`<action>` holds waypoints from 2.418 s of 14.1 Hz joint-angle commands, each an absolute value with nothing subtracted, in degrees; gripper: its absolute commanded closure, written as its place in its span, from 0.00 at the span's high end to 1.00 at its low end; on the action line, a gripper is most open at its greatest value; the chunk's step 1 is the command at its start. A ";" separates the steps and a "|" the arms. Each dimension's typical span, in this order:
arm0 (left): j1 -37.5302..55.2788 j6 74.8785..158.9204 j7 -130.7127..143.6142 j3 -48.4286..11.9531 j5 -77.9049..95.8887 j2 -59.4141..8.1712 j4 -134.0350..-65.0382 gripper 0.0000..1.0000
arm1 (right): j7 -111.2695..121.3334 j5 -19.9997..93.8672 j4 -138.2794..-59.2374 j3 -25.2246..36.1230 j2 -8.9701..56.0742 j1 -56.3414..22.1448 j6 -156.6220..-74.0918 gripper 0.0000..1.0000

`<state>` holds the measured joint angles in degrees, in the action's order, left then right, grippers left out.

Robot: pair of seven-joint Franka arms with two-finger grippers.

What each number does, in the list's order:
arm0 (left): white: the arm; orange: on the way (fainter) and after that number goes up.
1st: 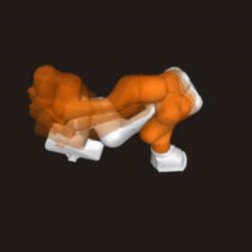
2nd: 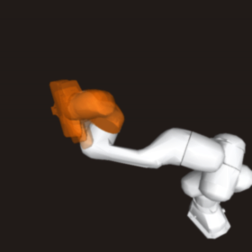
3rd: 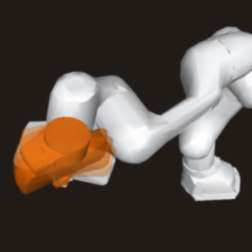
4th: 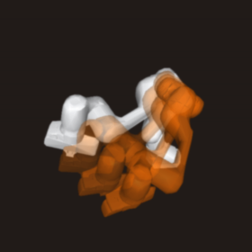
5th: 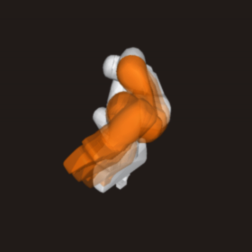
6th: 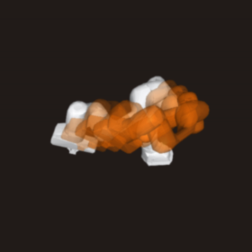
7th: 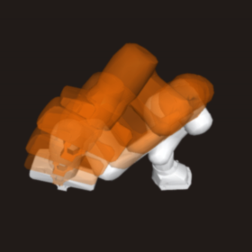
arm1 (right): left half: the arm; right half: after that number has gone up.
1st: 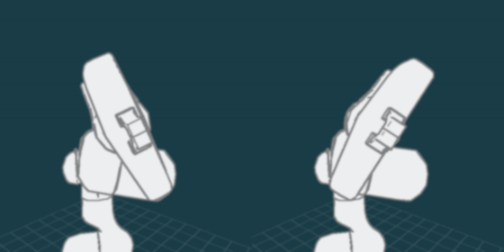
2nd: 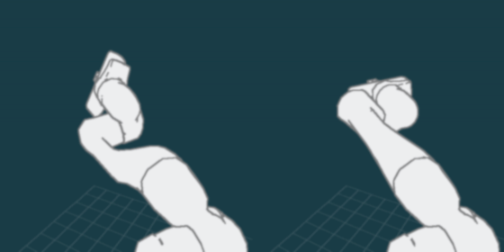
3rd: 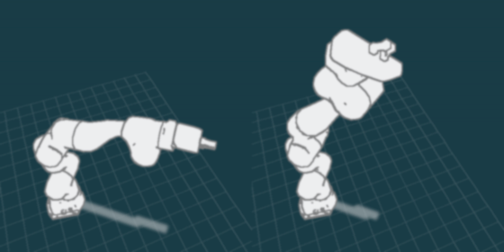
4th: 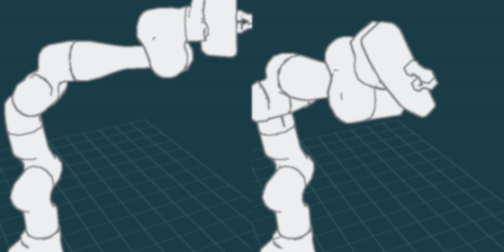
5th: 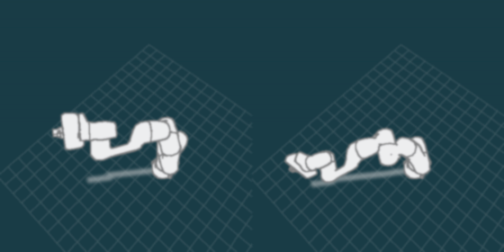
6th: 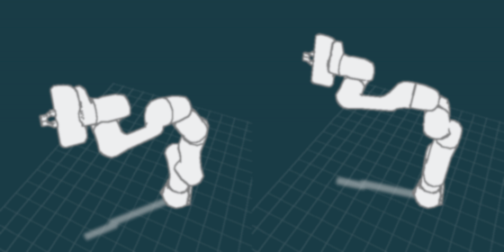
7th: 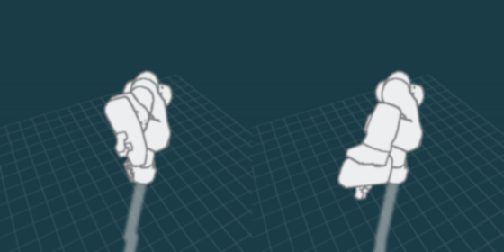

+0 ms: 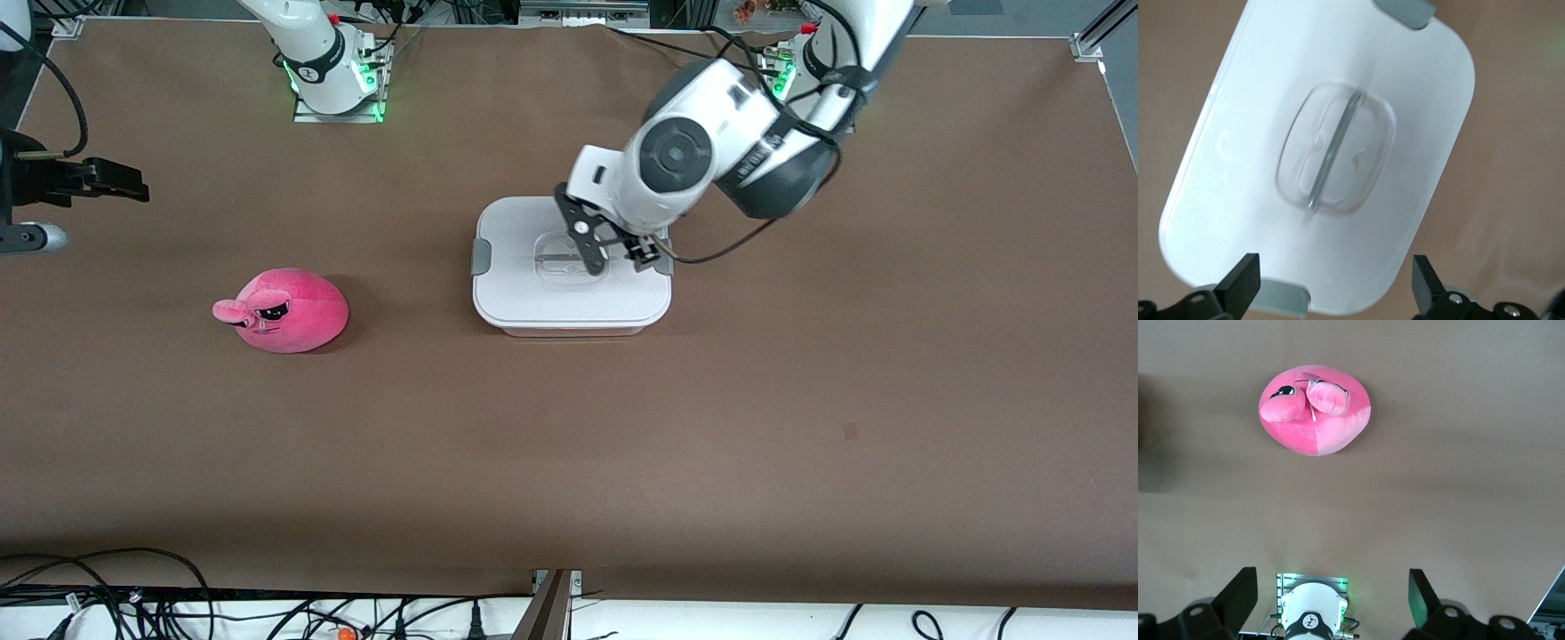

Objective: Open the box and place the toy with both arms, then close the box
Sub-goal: 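Grasp the lid handle with the left gripper while the right gripper reaches the toy, then lift the lid aside with the left gripper while the right gripper grasps the toy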

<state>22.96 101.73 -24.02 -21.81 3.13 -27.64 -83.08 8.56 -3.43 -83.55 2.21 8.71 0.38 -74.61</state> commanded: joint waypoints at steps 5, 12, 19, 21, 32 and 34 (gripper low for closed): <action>27.60 110.12 -25.31 -21.36 -5.01 -32.95 -82.97 0.98 | 10.37 -2.99 -89.62 2.11 12.22 0.97 -82.06 1.00; 29.35 112.50 -25.31 -21.27 -5.54 -35.42 -82.97 0.33 | 17.92 -2.37 -104.66 1.85 11.52 0.97 -97.63 1.00; 28.48 110.66 -25.22 -21.36 -5.36 -33.49 -82.88 0.00 | 20.39 -0.18 -115.66 1.85 10.98 0.97 -109.49 1.00; 28.39 108.73 -25.31 -21.36 -5.19 -31.74 -82.62 0.00 | 20.30 -0.09 -116.37 1.50 11.42 0.97 -111.87 1.00; 14.52 82.73 -37.77 -21.53 -1.14 -21.01 -81.21 0.00 | 20.30 4.20 -116.81 -0.62 16.08 0.70 -120.68 0.00; 9.78 78.15 -43.21 -21.45 -1.23 -19.87 -81.12 0.00 | 20.22 4.83 -115.67 -0.70 16.08 0.70 -120.32 0.00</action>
<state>13.78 82.05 -37.73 -21.16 -2.69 -21.81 -81.06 19.14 3.16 -117.30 -0.40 15.38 0.47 -120.35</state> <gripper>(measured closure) 0.930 0.559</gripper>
